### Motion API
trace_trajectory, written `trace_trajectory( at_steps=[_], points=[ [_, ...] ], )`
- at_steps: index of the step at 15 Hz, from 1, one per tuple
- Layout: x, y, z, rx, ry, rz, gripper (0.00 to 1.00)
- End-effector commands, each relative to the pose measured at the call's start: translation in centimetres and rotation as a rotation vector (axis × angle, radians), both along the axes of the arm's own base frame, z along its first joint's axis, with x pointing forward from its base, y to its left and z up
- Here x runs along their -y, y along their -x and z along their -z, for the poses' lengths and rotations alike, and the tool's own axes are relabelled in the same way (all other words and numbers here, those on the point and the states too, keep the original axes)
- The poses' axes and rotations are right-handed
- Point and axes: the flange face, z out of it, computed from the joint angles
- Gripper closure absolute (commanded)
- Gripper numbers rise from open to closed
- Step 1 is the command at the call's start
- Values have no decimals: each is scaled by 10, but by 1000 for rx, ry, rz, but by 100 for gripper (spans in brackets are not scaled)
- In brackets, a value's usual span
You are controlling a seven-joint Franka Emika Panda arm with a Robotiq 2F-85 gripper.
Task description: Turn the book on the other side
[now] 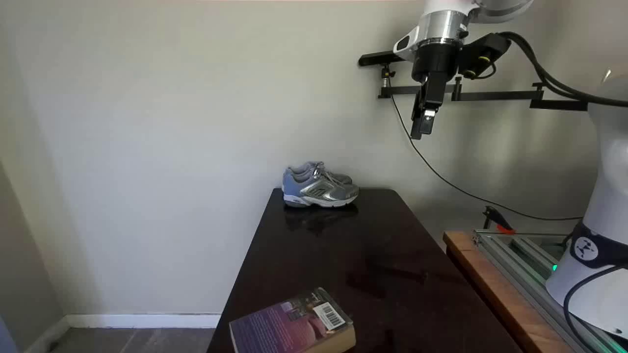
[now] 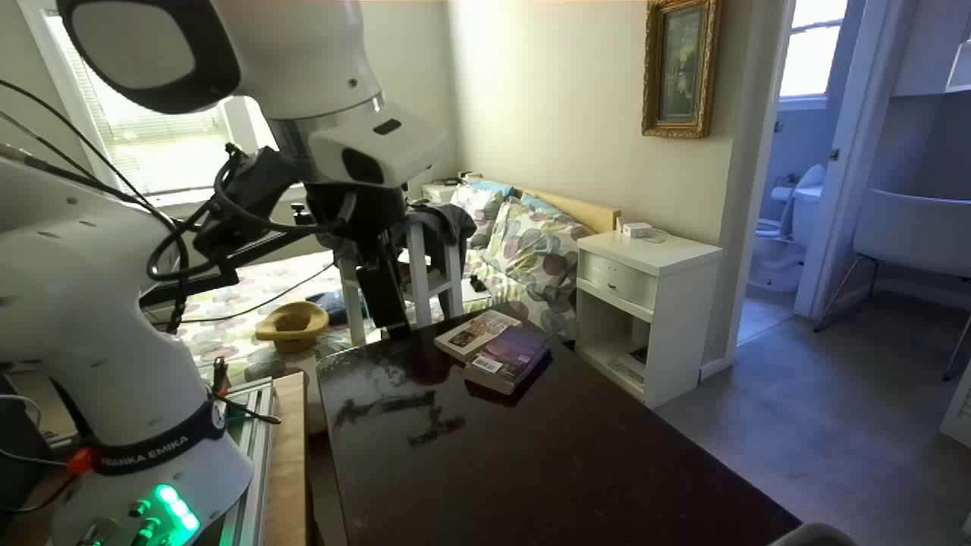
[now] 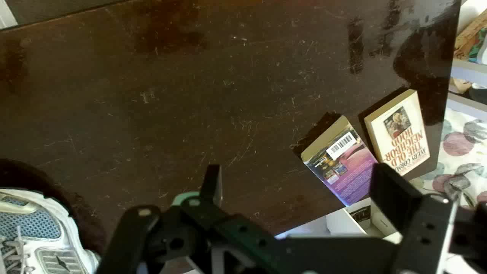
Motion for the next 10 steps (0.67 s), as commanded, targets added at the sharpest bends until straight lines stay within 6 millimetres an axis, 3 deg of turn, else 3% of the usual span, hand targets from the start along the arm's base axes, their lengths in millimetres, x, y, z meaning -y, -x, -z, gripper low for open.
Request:
trace_trajectory(
  at_steps=[1,6,10],
  points=[
    [0,0,0,-1,0,0,0],
    [0,0,0,-1,0,0,0],
    [-1,-13,8,16,-11,-25,0]
  ],
)
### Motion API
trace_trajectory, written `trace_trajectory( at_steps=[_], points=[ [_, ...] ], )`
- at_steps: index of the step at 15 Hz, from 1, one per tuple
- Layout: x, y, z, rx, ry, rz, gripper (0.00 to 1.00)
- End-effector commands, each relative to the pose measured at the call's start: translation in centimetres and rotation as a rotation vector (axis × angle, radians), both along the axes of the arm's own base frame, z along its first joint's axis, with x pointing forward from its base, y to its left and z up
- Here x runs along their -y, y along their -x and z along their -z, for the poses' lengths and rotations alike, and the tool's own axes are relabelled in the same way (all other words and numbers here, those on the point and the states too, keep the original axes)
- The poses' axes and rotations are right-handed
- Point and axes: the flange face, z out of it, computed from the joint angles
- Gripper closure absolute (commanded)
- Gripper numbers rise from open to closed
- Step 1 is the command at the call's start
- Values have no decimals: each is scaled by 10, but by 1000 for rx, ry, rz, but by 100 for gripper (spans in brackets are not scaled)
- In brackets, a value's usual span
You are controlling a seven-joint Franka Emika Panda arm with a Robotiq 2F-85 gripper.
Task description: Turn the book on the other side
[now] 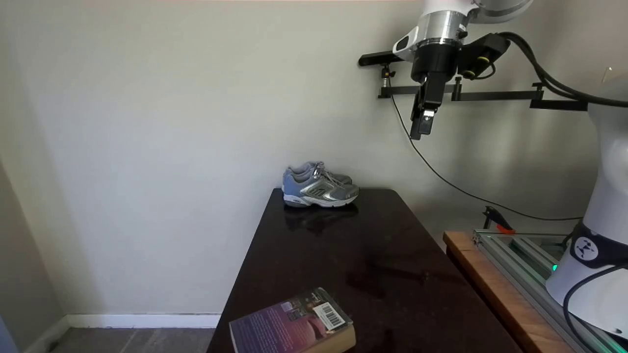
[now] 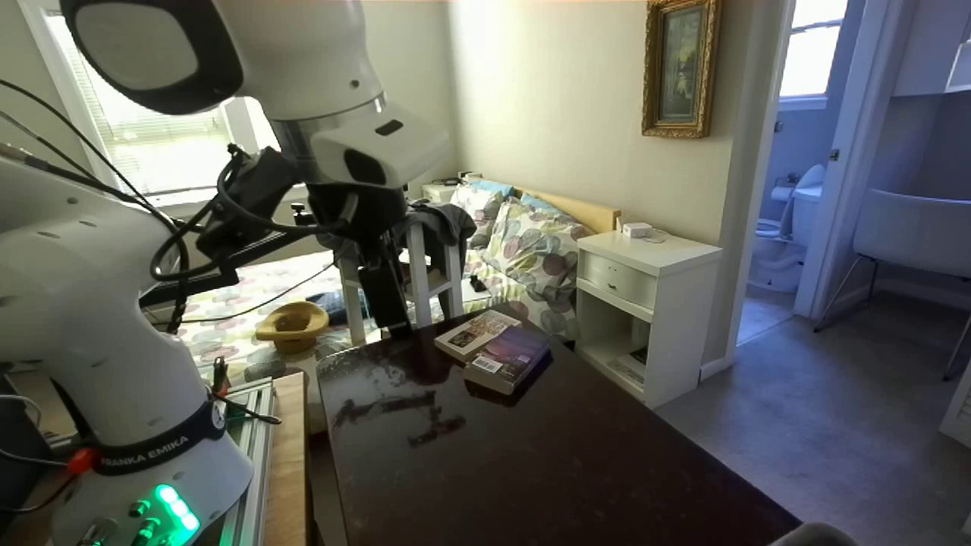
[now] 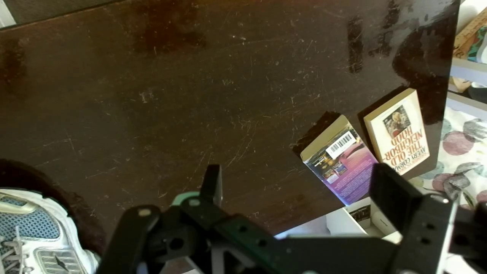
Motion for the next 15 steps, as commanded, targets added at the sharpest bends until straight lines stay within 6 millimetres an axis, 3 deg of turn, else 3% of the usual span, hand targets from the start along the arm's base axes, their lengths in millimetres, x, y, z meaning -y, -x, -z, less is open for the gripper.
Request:
trace_trajectory(
  at_steps=[1,10,11,15],
  points=[
    [-4,-17,13,18,-18,-72,0],
    [-37,-63,80,67,-9,-512,0],
    [-36,-54,62,61,-9,-469,0],
    [-37,-61,81,43,-2,-504,0]
  ],
)
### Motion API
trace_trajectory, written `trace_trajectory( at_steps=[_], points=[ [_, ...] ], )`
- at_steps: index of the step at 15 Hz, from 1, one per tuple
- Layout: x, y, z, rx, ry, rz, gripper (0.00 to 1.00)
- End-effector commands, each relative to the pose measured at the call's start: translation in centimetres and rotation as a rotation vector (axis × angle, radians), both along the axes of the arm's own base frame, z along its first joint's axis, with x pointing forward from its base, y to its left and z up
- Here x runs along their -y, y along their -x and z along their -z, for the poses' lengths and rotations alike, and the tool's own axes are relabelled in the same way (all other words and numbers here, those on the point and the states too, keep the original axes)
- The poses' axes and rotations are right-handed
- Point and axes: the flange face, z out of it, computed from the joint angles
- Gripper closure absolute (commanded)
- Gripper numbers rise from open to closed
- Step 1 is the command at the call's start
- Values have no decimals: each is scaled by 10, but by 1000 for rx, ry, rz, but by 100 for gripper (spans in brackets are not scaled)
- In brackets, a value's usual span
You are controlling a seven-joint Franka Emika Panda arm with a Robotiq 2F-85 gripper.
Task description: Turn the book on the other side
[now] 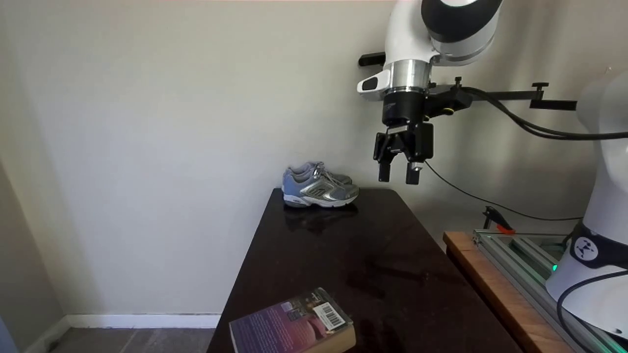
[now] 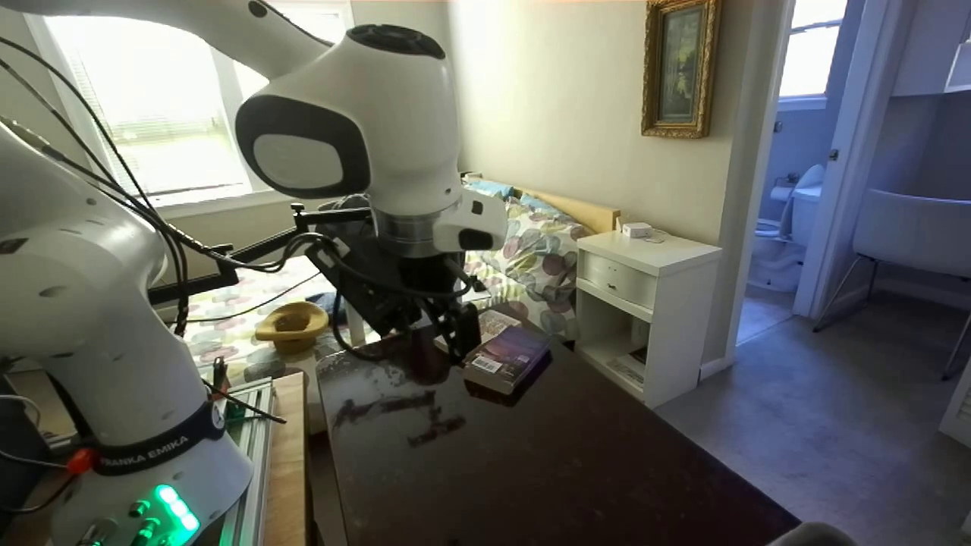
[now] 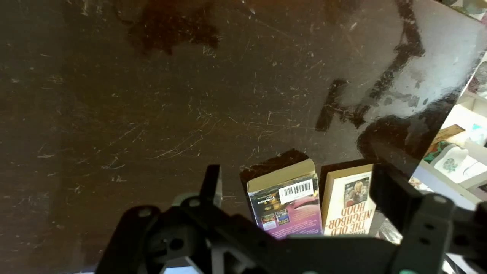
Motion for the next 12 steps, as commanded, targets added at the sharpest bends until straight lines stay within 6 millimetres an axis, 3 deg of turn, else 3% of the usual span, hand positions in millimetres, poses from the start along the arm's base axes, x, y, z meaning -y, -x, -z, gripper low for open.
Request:
trace_trajectory(
  at_steps=[1,4,12],
  points=[
    [0,0,0,-1,0,0,0],
    [-4,-9,5,7,-51,-91,0],
    [-27,-47,72,2,-113,-317,0]
  ],
)
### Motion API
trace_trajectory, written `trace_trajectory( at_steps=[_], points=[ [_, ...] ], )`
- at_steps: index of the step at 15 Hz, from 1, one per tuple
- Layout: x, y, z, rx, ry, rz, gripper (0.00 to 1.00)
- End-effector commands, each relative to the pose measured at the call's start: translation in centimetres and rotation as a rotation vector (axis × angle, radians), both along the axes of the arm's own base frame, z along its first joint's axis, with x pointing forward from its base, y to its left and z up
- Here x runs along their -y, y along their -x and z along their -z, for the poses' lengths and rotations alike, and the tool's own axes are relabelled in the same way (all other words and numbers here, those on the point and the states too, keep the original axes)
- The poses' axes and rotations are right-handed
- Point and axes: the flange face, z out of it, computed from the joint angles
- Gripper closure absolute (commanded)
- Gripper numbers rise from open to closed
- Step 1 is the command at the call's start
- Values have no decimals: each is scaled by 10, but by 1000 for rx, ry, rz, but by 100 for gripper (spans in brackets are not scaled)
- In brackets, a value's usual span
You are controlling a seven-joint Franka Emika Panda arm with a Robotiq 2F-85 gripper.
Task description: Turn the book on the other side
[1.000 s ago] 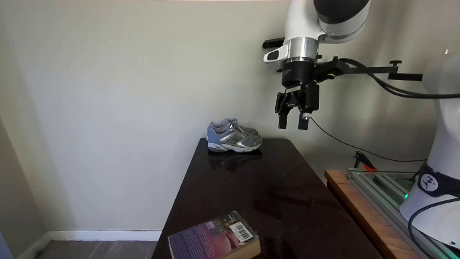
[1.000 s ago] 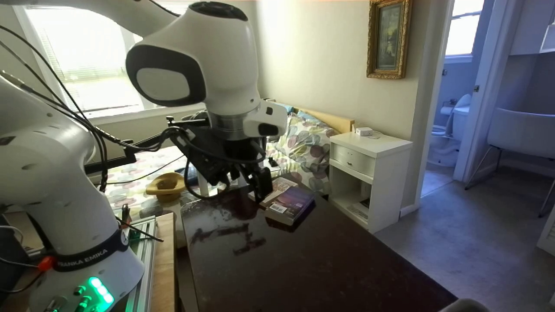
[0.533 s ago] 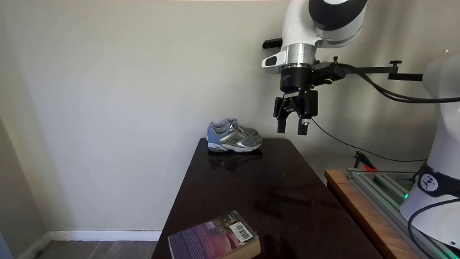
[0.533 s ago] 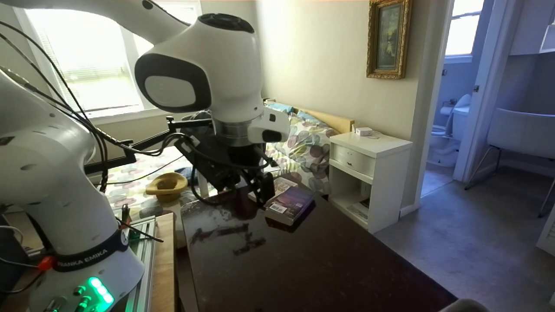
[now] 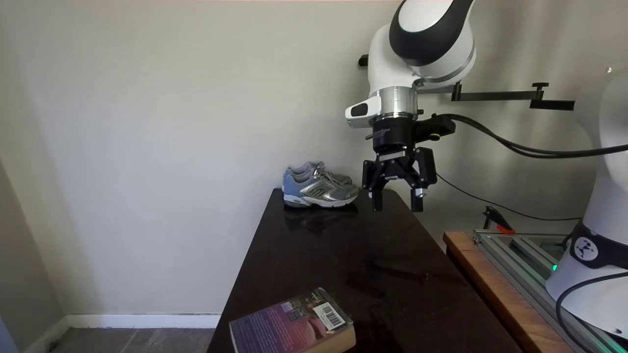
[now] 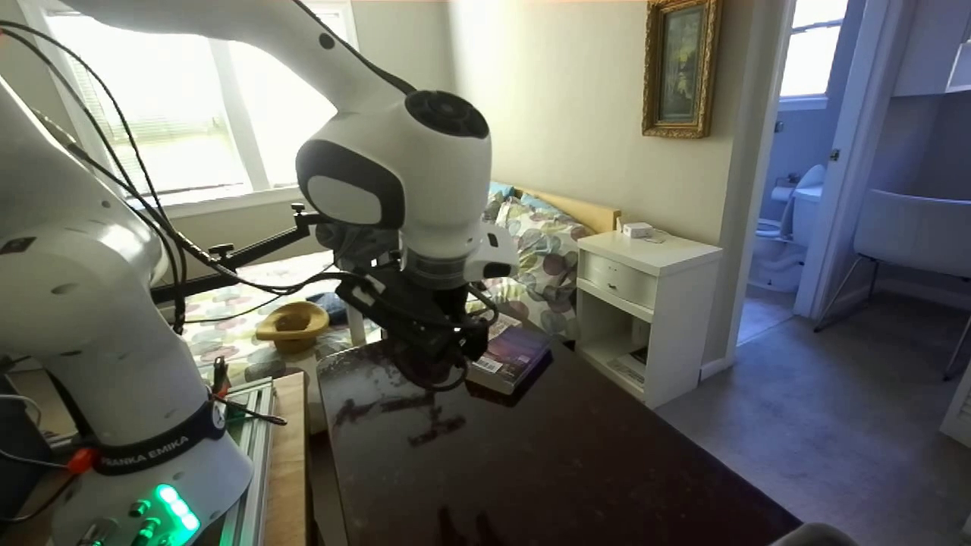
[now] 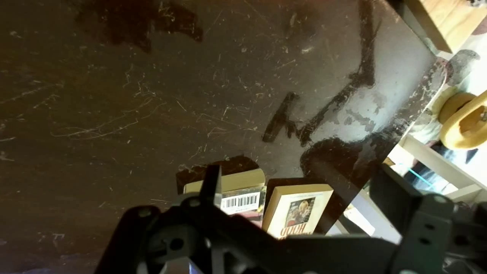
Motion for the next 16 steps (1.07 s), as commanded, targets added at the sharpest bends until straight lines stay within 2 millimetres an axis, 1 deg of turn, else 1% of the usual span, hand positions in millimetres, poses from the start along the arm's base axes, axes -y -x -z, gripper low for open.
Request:
trace_trajectory(
  at_steps=[1,4,6,8,10,11,13,16],
  points=[
    [-1,-32,31,16,23,-62,0],
    [-7,-52,50,56,26,-39,0],
    [-17,-63,64,74,-5,-28,0],
    [-26,-73,79,71,-30,-27,0],
    [-30,-80,92,51,-26,-25,0],
    [-32,-68,76,47,-22,-28,0],
    [-33,-73,88,32,-16,-32,0],
    [-31,-76,91,28,-13,-29,0]
  ],
)
